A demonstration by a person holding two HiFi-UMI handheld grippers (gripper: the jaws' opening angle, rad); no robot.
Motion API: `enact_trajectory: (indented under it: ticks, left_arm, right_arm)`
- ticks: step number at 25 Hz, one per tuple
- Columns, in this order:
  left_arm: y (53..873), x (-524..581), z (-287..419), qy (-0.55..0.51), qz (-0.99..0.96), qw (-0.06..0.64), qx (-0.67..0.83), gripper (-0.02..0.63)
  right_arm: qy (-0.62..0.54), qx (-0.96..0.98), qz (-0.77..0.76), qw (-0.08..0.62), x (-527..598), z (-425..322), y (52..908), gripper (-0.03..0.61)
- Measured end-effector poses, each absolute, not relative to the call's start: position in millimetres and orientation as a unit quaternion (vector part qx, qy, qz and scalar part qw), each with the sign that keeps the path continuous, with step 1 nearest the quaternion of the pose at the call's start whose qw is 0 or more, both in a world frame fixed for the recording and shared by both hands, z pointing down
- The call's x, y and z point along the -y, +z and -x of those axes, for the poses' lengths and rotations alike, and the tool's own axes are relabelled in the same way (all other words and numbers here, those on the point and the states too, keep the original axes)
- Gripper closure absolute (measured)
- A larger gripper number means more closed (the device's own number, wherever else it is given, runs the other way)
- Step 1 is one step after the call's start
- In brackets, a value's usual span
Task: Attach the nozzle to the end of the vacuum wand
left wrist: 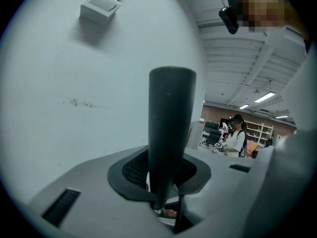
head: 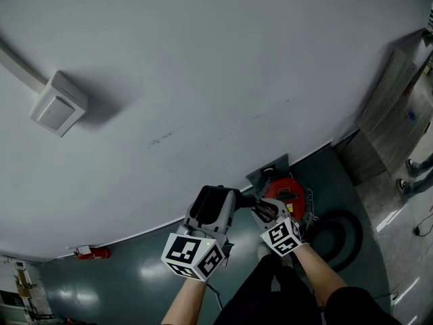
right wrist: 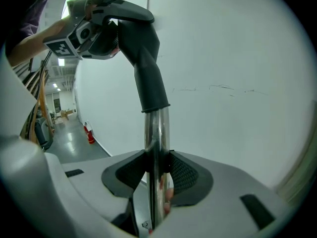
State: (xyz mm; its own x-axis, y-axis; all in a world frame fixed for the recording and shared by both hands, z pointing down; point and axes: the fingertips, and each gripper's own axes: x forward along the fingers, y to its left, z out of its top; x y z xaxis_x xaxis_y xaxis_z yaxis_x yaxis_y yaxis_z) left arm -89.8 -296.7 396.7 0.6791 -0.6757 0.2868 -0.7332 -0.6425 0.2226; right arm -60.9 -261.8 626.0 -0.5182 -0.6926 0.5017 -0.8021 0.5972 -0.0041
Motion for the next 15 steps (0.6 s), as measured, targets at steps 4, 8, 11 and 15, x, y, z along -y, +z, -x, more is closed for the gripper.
enact_trajectory:
  ticks: [4, 8, 11, 15]
  left_arm:
    - [399, 299, 89, 0.092, -0.9, 0.169, 0.391, 0.526]
    - [400, 302, 89, 0.084, -0.901, 0.183, 0.385, 0.526]
    - [401, 308, 91, 0.075, -0.9, 0.199, 0.38, 0.528]
    - [406, 317, 94, 0.067, -0.899, 0.231, 0.367, 0.528]
  right_arm:
    - [0.117, 0.865, -0.431, 0.229, 260, 61, 625, 0.423]
    - [0.114, 0.866, -0.434, 0.223, 258, 57, 623, 0.425]
    - [0.109, 0.868, -0.433, 0.218, 257, 55, 622, 0.425]
    - [0.106, 0.869, -0.432, 0.217, 253, 54, 621, 0.425]
